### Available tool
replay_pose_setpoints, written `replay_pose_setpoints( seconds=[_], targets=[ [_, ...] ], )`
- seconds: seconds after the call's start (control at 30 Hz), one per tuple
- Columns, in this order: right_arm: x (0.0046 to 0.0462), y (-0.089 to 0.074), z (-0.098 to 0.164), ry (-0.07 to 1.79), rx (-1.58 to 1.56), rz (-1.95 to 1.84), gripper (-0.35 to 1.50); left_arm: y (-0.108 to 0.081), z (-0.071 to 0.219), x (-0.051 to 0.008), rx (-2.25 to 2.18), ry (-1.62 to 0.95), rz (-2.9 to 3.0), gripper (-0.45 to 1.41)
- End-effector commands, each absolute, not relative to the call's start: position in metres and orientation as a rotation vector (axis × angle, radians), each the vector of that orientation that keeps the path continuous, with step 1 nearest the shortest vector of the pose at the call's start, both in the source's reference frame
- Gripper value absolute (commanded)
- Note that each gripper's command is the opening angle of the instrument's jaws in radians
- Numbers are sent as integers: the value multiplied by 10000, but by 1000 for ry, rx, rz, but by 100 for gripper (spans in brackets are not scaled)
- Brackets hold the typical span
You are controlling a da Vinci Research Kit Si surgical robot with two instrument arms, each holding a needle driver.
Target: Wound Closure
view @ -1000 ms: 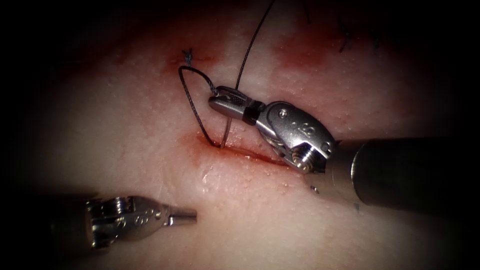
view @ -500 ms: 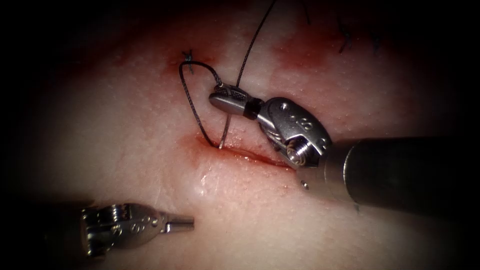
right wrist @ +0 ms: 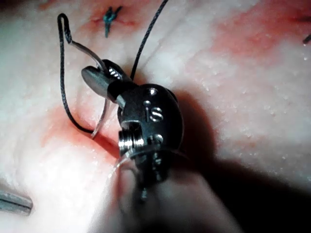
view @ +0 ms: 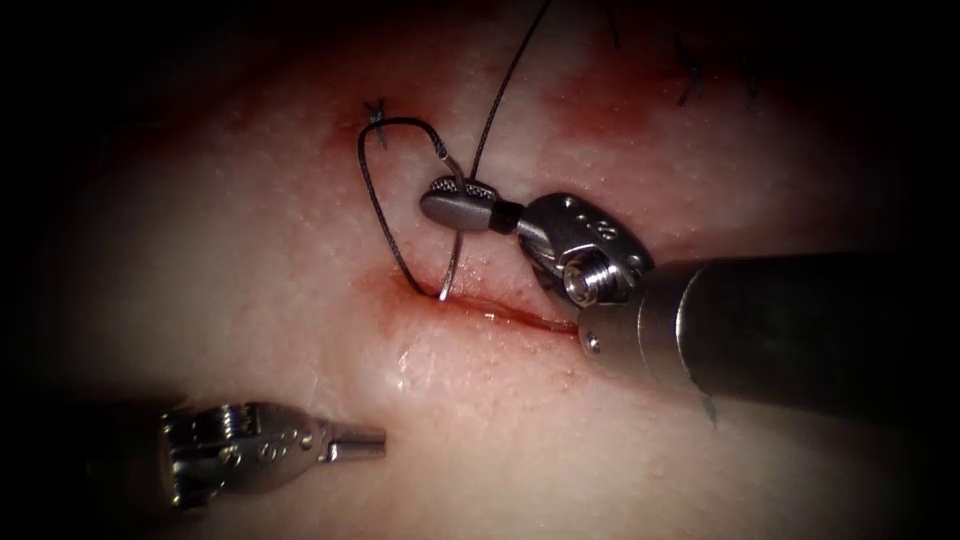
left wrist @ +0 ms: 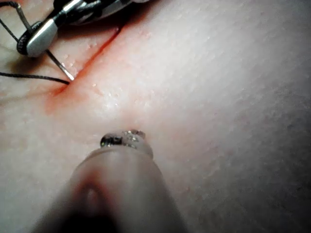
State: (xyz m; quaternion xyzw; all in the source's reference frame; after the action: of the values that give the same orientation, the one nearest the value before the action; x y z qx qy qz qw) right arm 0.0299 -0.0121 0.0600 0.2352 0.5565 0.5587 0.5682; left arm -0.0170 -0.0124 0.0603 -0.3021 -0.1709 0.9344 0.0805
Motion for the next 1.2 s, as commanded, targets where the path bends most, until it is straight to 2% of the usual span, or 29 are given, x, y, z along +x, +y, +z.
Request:
replay_pose_setpoints(
  seconds=[0.03, 1.2],
  targets=[
    [311, -128, 604, 1308, 573, 1316, -35, -129, 609, -176, -905, -514, 2794, 14],
    [354, -186, 576, 1353, 963, 1399, -35, -124, 606, -150, -930, -543, 2809, 7]
  ],
)
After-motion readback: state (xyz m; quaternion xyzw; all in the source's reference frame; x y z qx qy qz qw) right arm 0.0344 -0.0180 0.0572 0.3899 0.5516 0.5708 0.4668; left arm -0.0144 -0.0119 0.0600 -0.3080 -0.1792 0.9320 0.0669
